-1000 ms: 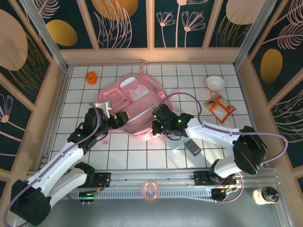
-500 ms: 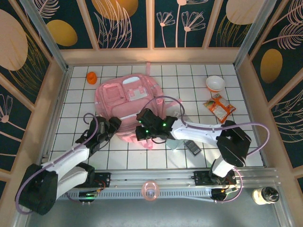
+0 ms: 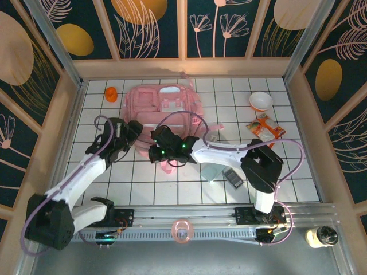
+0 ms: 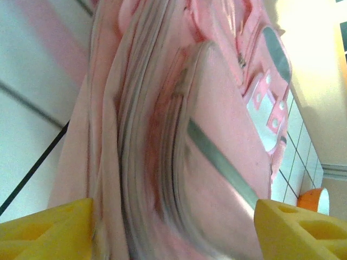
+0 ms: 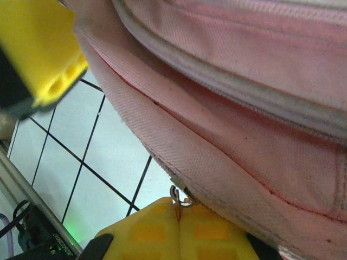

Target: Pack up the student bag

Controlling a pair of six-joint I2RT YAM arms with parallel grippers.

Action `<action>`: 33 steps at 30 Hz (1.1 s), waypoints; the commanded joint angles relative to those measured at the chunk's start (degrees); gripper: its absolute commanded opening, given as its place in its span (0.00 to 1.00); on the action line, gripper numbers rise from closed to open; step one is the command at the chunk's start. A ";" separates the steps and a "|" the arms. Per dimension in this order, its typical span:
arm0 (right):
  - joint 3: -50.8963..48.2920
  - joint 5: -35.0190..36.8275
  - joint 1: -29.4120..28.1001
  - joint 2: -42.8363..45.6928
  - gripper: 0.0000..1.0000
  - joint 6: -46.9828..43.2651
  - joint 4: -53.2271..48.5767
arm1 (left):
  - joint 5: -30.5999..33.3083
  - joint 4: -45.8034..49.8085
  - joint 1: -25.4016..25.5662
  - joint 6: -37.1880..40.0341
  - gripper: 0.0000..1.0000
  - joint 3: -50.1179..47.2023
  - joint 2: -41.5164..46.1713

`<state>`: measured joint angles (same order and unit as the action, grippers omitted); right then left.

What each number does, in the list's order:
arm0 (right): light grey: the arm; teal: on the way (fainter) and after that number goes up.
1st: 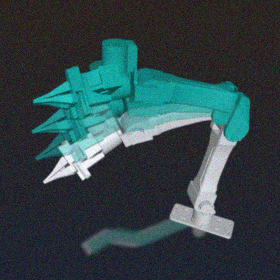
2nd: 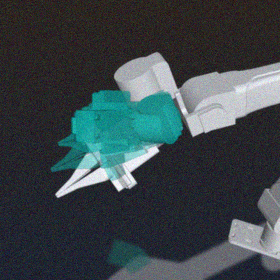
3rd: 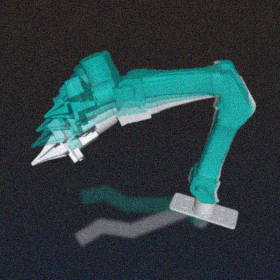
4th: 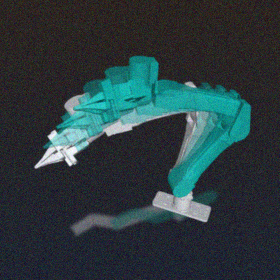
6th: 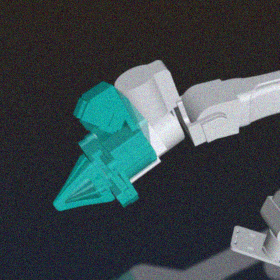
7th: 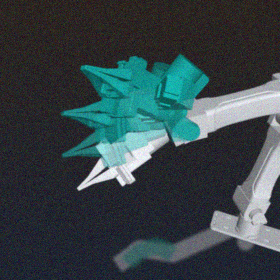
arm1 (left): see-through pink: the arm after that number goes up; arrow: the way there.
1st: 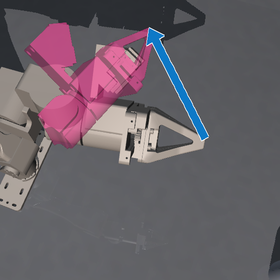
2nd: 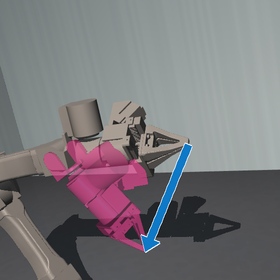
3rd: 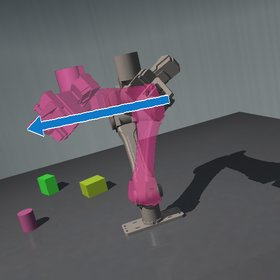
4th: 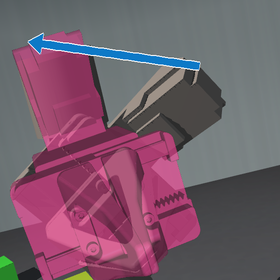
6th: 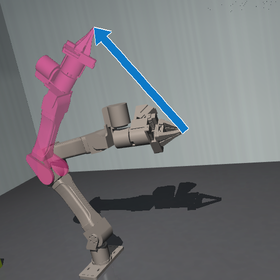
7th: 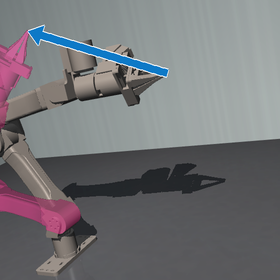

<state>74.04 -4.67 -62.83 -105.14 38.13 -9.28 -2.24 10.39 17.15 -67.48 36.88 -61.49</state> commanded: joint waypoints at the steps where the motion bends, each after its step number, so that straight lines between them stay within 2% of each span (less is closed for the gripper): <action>1: 3.10 -2.01 0.07 -1.78 0.00 1.23 4.54 | -2.92 9.29 0.07 -6.19 0.74 -4.15 6.06; 5: 3.42 -3.19 0.16 -2.68 0.00 1.64 4.60 | -8.34 7.11 0.01 -13.71 0.72 -10.36 11.64; 8: 3.39 -3.50 0.25 -2.68 0.00 1.53 4.25 | -9.60 3.41 0.08 -16.57 0.70 -13.24 12.64; 19: 2.05 -4.03 0.16 -1.13 0.00 1.41 3.60 | -13.01 -11.94 0.05 -16.47 0.66 -12.21 1.20; 21: 2.03 -4.03 0.21 -0.91 0.00 1.33 3.28 | -12.08 -12.11 0.05 -15.69 0.57 -11.67 0.39; 24: 1.89 -3.07 0.51 0.16 0.00 0.49 0.93 | -8.62 -9.24 0.08 -12.17 0.33 -10.26 0.31; 28: -0.88 -1.63 2.33 3.64 0.00 -0.42 -3.34 | -0.44 -2.41 0.06 -6.16 0.02 -8.01 2.86; 33: -4.86 -1.90 4.67 8.22 0.00 -1.48 -7.08 | 5.90 -0.22 -0.01 -3.36 0.00 -7.62 5.94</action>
<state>70.54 -7.18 -59.48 -101.10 38.68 -11.90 -2.81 7.64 17.52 -74.39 27.68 -56.80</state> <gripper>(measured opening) 0.037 0.053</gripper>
